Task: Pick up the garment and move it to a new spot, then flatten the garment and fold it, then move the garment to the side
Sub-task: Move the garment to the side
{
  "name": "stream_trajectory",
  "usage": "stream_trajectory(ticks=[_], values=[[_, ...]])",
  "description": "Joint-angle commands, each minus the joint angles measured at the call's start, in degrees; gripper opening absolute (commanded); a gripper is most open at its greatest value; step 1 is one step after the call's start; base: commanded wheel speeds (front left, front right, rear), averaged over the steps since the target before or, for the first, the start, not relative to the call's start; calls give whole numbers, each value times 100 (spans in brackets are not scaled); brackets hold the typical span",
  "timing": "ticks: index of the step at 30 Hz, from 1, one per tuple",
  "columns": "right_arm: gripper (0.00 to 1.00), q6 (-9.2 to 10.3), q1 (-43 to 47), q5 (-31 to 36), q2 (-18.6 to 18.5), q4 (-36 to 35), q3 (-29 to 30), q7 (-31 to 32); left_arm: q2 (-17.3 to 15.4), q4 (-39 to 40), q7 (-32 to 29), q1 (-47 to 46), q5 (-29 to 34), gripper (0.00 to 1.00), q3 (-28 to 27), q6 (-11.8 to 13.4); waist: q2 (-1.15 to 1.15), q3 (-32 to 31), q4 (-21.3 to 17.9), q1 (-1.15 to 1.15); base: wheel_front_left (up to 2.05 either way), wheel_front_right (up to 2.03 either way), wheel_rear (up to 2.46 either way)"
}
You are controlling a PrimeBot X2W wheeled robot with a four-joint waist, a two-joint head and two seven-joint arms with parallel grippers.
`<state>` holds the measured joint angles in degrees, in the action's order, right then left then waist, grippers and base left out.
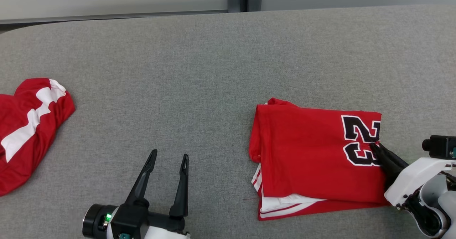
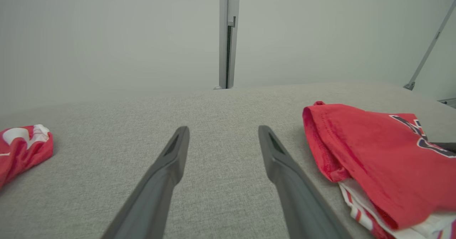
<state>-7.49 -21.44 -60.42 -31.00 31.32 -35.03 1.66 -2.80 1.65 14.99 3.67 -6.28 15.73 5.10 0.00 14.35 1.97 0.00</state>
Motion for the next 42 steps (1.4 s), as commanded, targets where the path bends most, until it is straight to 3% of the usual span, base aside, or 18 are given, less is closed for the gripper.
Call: stream_trajectory(ticks=[1, 12, 23, 28, 33, 34, 35, 36, 42], values=[[0, 1, -9, 21, 22, 54, -136, -47, -20, 16, 27, -125, 43, 100, -3, -5, 0, 54, -14, 0, 0, 0, 0], [0, 7, -1379, 636, -708, 465, -385, -1213, -20, 474, 20, -674, 438, 100, 156, -13, 0, 845, -310, 0, 0, 0, 0], [0, 7, -2993, 1043, -1773, 1462, -110, -1520, -267, 1217, 19, -1606, 967, 100, 552, -58, 0, 2196, -660, 0, 0, 0, 0], [0, 7, -3494, 1281, -2067, 1912, 56, -1619, -512, 1543, 19, -1856, 1056, 100, 659, 62, 0, 2494, -774, 0, 0, 0, 0], [0, 7, -3875, 1527, -2120, 2311, 240, -1675, -666, 1699, 19, -2045, 1048, 100, 691, 153, 0, 2696, -780, 0, 0, 0, 0], [9, 7, -3964, 1609, -2123, 2446, 301, -1684, -688, 1715, 19, -2082, 1040, 100, 711, 167, 0, 2728, -768, 0, 0, 0, 0], [70, 7, -4046, 1706, -2105, 2582, 364, -1692, -701, 1724, 19, -2107, 1029, 100, 734, 197, 0, 2745, -754, 0, 0, 0, 0], [100, 7, -4159, 1818, -2082, 2656, 443, -1691, -710, 1724, 19, -2139, 1014, 100, 765, 219, 0, 2756, -736, 0, 0, 0, 0], [100, 6, -3978, 2837, -1557, 2344, 1220, -1689, -632, 1551, 19, -2133, 797, 100, 877, 430, 0, 2382, -543, 0, 0, 0, 0]])
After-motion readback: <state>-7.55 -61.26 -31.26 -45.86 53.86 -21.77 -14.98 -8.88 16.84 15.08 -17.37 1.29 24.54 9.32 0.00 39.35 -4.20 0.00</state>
